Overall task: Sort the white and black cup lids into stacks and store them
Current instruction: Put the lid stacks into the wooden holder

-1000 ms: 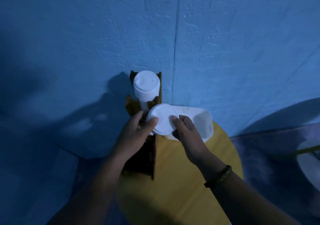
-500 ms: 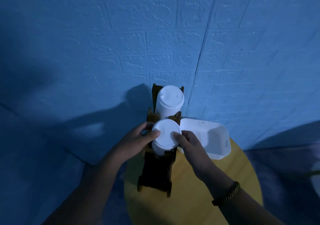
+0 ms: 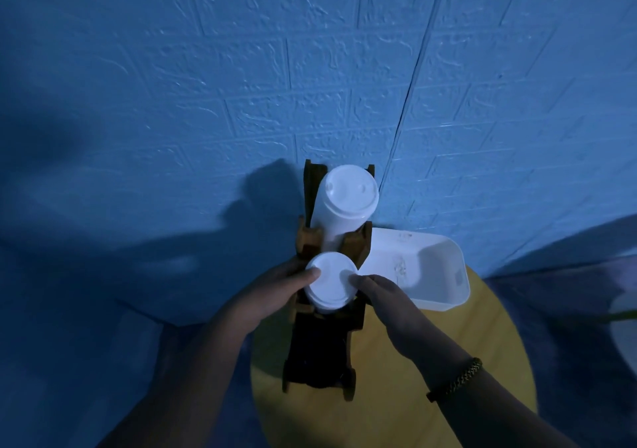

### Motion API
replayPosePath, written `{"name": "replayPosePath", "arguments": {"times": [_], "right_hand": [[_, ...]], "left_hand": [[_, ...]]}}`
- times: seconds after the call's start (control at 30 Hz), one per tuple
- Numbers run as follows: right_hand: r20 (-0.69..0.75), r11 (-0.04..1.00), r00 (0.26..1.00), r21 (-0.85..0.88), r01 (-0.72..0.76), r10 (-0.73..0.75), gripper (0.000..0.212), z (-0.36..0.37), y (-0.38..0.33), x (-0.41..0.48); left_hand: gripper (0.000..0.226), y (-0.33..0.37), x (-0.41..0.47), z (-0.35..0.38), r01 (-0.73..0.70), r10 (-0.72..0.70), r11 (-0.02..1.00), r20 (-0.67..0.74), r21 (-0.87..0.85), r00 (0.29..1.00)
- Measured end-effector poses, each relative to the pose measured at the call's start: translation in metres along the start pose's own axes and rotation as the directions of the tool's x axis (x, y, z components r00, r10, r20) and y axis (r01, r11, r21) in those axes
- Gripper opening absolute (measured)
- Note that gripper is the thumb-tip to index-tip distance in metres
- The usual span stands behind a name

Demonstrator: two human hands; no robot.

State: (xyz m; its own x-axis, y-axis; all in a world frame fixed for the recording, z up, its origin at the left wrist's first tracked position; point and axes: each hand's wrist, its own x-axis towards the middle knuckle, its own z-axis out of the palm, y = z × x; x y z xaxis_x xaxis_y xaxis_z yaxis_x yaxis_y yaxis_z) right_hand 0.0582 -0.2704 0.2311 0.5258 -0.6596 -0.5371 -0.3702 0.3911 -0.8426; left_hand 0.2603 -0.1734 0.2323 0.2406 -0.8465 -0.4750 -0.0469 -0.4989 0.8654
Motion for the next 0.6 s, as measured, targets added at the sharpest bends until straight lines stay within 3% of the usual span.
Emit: {"name": "replayPosePath", "arguments": {"times": [0.17, 0.27, 0.3, 0.37, 0.5, 0.6], "right_hand": [[-0.039, 0.996, 0.996, 0.047, -0.076, 0.078, 0.036, 0.002, 0.004, 0.015], [-0.036, 0.991, 0.993, 0.064, -0.113, 0.116, 0.031, 0.001, 0.007, 0.024], [-0.035, 0.990, 0.992, 0.073, -0.120, 0.123, 0.031, 0.001, 0.008, 0.027], [-0.025, 0.987, 0.990, 0.078, -0.139, 0.141, 0.036, 0.000, 0.012, 0.035], [0.004, 0.972, 0.974, 0.070, -0.224, 0.224, 0.049, 0.001, 0.018, 0.047], [0.023, 0.969, 0.970, 0.056, -0.241, 0.240, 0.065, 0.000, 0.019, 0.053]], "left_hand": [[0.075, -0.014, 0.018, -0.002, 0.143, -0.143, 0.990, 0.017, -0.007, 0.990], [0.057, -0.019, 0.027, 0.001, 0.222, -0.220, 0.974, 0.046, -0.037, 0.974], [0.061, -0.023, 0.031, 0.001, 0.246, -0.243, 0.968, 0.055, -0.051, 0.968], [0.077, -0.027, 0.037, 0.000, 0.279, -0.274, 0.959, 0.073, -0.056, 0.959], [0.067, -0.024, 0.047, -0.005, 0.355, -0.350, 0.934, 0.084, -0.045, 0.933], [0.080, -0.026, 0.055, -0.008, 0.375, -0.375, 0.927, 0.042, 0.000, 0.926]]}}
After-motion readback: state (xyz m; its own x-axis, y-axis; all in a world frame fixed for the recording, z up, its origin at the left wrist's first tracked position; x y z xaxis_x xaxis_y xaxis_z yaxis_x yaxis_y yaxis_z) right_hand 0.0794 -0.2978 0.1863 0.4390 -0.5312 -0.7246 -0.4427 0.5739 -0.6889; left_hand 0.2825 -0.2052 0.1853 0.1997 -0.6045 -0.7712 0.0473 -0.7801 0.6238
